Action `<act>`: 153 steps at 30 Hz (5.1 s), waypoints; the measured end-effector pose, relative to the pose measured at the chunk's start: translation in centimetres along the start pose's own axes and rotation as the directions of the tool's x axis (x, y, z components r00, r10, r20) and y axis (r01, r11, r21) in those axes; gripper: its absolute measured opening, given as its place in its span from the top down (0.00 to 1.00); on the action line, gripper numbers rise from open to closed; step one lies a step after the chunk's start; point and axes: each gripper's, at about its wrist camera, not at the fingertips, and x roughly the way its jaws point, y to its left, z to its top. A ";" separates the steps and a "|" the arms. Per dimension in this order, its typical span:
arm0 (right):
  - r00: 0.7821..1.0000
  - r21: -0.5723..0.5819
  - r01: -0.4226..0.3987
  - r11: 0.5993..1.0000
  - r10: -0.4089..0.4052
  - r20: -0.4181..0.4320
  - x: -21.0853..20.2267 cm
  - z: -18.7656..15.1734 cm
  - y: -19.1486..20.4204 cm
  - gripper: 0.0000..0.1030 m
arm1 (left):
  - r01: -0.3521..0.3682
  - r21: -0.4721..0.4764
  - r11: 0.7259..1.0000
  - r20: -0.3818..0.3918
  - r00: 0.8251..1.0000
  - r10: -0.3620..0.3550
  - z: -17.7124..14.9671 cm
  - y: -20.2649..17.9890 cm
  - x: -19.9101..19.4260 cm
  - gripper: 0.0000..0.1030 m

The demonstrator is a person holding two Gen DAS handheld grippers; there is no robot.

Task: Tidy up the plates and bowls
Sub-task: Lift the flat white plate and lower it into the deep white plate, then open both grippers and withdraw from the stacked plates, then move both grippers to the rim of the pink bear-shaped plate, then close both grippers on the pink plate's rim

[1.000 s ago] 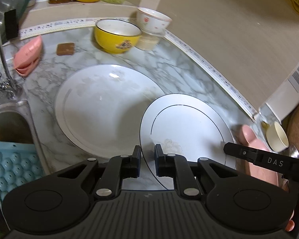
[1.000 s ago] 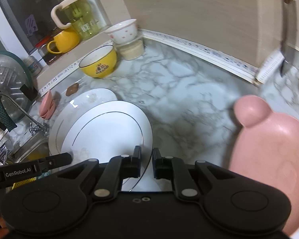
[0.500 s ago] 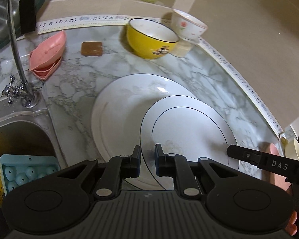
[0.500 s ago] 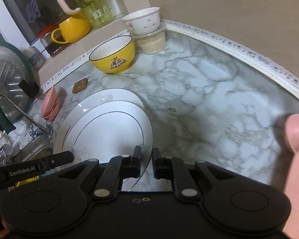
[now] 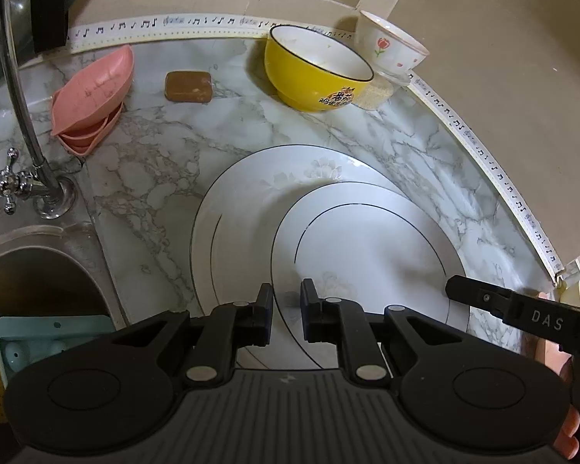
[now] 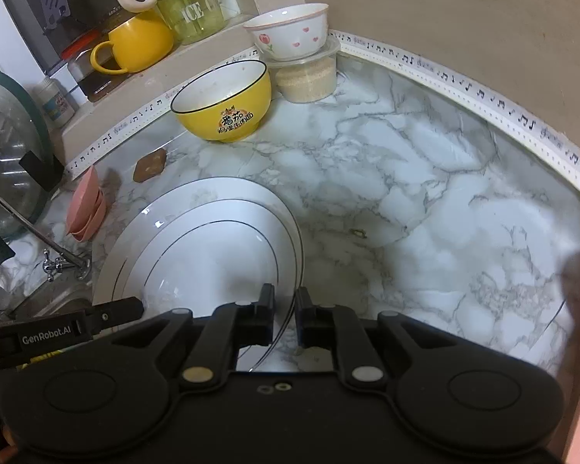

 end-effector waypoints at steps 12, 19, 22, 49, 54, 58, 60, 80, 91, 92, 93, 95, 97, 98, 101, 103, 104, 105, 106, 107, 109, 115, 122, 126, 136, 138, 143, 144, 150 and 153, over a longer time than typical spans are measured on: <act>0.998 -0.106 0.063 0.992 -0.063 0.002 0.4 0.6 2.1 0.89 | -0.048 0.064 0.997 -0.005 0.999 0.048 -0.1 -0.2 0.8 0.87; 0.997 -0.128 0.072 0.989 -0.073 -0.004 1.1 0.7 2.4 0.88 | -0.068 0.105 0.992 -0.009 0.998 0.069 0.2 -0.4 0.7 0.88; 0.998 -0.128 0.060 0.990 -0.062 -0.012 1.3 0.6 2.4 0.86 | -0.074 0.108 0.991 -0.005 0.997 0.075 0.3 -0.1 0.6 0.87; 0.995 -0.180 0.054 0.982 -0.068 -0.073 2.6 0.5 3.8 0.74 | -0.085 0.134 0.987 0.006 0.996 0.085 0.7 0.4 0.1 0.87; 0.995 -0.207 0.064 0.976 -0.078 -0.061 2.0 0.9 4.0 0.67 | -0.088 0.132 0.987 0.006 0.996 0.088 0.5 0.4 0.0 0.87; 0.997 -0.184 0.050 0.982 -0.060 -0.047 1.3 0.8 3.6 0.64 | -0.102 0.141 0.985 0.022 0.995 0.100 0.4 0.3 -0.6 0.87; 0.998 -0.177 0.042 0.983 -0.049 -0.035 0.8 0.7 3.6 0.63 | -0.107 0.147 0.983 0.032 0.994 0.103 0.3 0.2 -1.1 0.87; 0.988 -0.160 0.014 0.987 0.011 0.155 -8.3 -1.3 3.2 0.37 | -0.024 0.304 0.952 0.161 0.987 -0.026 -1.2 -7.5 -7.5 0.87; 0.964 -0.079 0.085 0.993 -0.062 0.258 -14.2 -3.2 -0.6 0.12 | 0.052 0.410 0.911 0.196 0.970 -0.144 -2.3 -13.1 -8.9 0.42; 0.961 -0.078 0.096 0.992 -0.072 0.267 -14.7 -3.5 -1.0 0.07 | 0.064 0.417 0.906 0.190 0.969 -0.156 -2.4 -13.7 -8.8 0.41; 0.957 -0.079 0.110 0.991 -0.084 0.277 -15.1 -3.7 -1.3 0.06 | 0.074 0.424 0.903 0.186 0.968 -0.166 -2.6 -14.3 -8.7 0.35; 0.948 -0.080 0.141 0.987 -0.111 0.297 -16.0 -4.3 -2.2 0.01 | 0.080 0.430 0.899 0.197 0.964 -0.180 -3.0 -15.5 -8.6 0.27; 0.942 -0.073 0.168 0.983 -0.139 0.304 -16.8 -4.8 -3.3 0.01 | 0.087 0.435 0.896 0.208 0.959 -0.194 -3.6 -16.7 -8.4 0.25; 0.940 -0.068 0.177 0.982 -0.149 0.307 -17.1 -5.1 -3.9 0.01 | 0.095 0.437 0.895 0.204 0.958 -0.201 -3.8 -17.4 -8.2 0.25; 0.935 -0.037 0.205 0.978 -0.185 0.303 -18.0 -6.1 -6.3 0.00 | 0.130 0.447 0.885 0.171 0.959 -0.227 -4.6 -19.5 -7.6 0.25; 0.928 -0.008 0.226 0.974 -0.213 0.305 -18.7 -6.9 -7.9 0.00 | 0.141 0.463 0.875 0.151 0.961 -0.234 -5.3 -21.1 -7.1 0.25; 0.923 0.004 0.242 0.970 -0.232 0.307 -19.1 -7.4 -8.8 0.00 | 0.145 0.469 0.871 0.143 0.961 -0.237 -5.7 -21.8 -6.9 0.25; 0.918 0.016 0.257 0.966 -0.249 0.309 -19.6 -8.0 -9.6 0.00 | 0.153 0.472 0.868 0.132 0.961 -0.241 -6.1 -22.5 -6.5 0.25; 0.914 0.030 0.272 0.962 -0.268 0.305 -19.9 -8.5 -10.5 0.00 | 0.160 0.478 0.864 0.120 0.962 -0.245 -6.5 -23.3 -6.2 0.25; 0.912 0.045 0.287 0.957 -0.287 0.294 -20.2 -8.9 -11.4 0.00 | 0.163 0.485 0.859 0.108 0.964 -0.244 -6.8 -23.9 -5.7 0.25; 0.908 0.074 0.312 0.947 -0.320 0.270 -20.4 -9.7 -13.0 0.00 | 0.164 0.501 0.850 0.089 0.967 -0.239 -7.7 -25.2 -4.9 0.25; 0.907 0.161 0.343 0.926 -0.371 0.200 -20.6 -12.4 -17.2 0.01 | 0.168 0.539 0.825 0.026 0.976 -0.216 -10.0 -28.3 -1.6 0.25; 0.922 0.210 0.331 0.920 -0.362 0.133 -19.1 -14.0 -19.3 0.04 | 0.147 0.575 0.805 -0.014 0.985 -0.170 -12.0 -30.2 1.3 0.25; 0.927 0.242 0.332 0.912 -0.362 0.093 -17.9 -14.5 -20.3 0.09 | 0.143 0.593 0.793 -0.041 0.988 -0.148 -12.8 -31.1 2.6 0.25; 0.926 0.261 0.348 0.900 -0.373 0.053 -16.1 -14.0 -21.0 0.27 | 0.154 0.625 0.765 -0.093 0.988 -0.123 -13.7 -32.3 4.3 0.35; 0.926 0.251 0.352 0.902 -0.375 0.050 -15.9 -13.8 -20.9 0.30 | 0.160 0.623 0.766 -0.106 0.987 -0.120 -13.7 -32.3 4.5 0.39; 0.928 0.252 0.351 0.902 -0.371 0.032 -15.2 -13.2 -21.1 0.44 | 0.165 0.616 0.771 -0.134 0.986 -0.104 -13.5 -32.3 5.2 0.57; 0.926 0.250 0.357 0.900 -0.376 0.031 -15.1 -13.1 -21.2 0.44 | 0.167 0.614 0.771 -0.140 0.985 -0.102 -13.5 -32.3 5.3 0.60; 0.927 0.268 0.362 0.893 -0.376 0.002 -14.3 -12.9 -22.0 0.58 | 0.176 0.590 0.788 -0.168 0.981 -0.094 -13.3 -32.0 5.8 0.79; 0.926 0.276 0.362 0.890 -0.377 0.001 -14.2 -12.8 -22.3 0.67 | 0.162 0.586 0.794 -0.159 0.984 -0.084 -13.4 -32.1 5.6 0.81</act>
